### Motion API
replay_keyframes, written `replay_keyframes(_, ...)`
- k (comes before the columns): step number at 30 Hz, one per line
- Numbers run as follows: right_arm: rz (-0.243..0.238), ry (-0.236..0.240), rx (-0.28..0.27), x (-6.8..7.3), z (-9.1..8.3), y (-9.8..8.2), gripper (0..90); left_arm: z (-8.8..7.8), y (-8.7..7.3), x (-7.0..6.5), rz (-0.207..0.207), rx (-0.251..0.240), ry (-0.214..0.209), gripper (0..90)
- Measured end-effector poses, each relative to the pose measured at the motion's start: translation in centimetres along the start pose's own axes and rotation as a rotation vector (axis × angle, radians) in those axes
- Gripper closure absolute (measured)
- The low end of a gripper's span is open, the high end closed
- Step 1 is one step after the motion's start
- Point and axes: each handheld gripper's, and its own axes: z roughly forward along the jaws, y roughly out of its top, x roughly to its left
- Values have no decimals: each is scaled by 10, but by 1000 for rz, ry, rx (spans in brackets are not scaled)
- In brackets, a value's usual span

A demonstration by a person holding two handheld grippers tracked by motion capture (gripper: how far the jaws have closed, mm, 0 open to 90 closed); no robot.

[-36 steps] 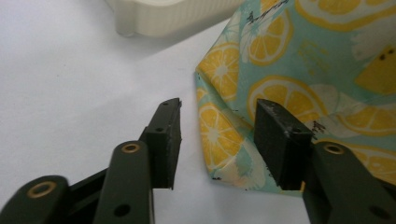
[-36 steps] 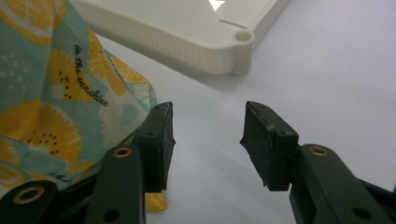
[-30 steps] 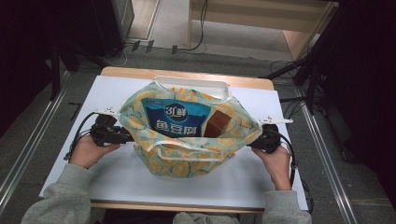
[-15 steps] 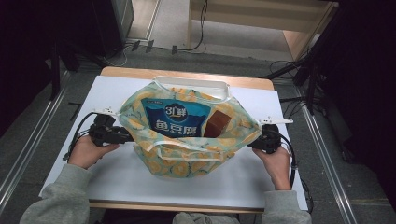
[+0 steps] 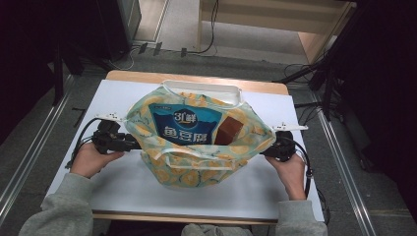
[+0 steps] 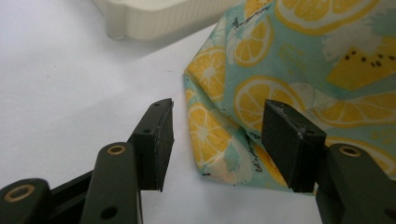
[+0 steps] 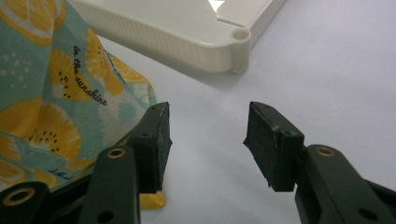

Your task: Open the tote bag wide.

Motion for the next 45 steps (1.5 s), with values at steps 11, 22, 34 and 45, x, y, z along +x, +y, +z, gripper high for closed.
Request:
replay_keyframes(11,-9,-2,7,2,0,0,496,-7,1,2,-8,-21,-16,443)
replay_keyframes(22,-12,-3,11,3,-1,0,491,-7,5,1,-2,-15,-30,442)
replay_keyframes(34,-34,11,18,5,-9,6,486,-28,22,-5,26,-34,-61,445)
replay_keyframes(45,-19,42,3,9,-26,20,487,-53,31,-7,39,-47,-76,448)
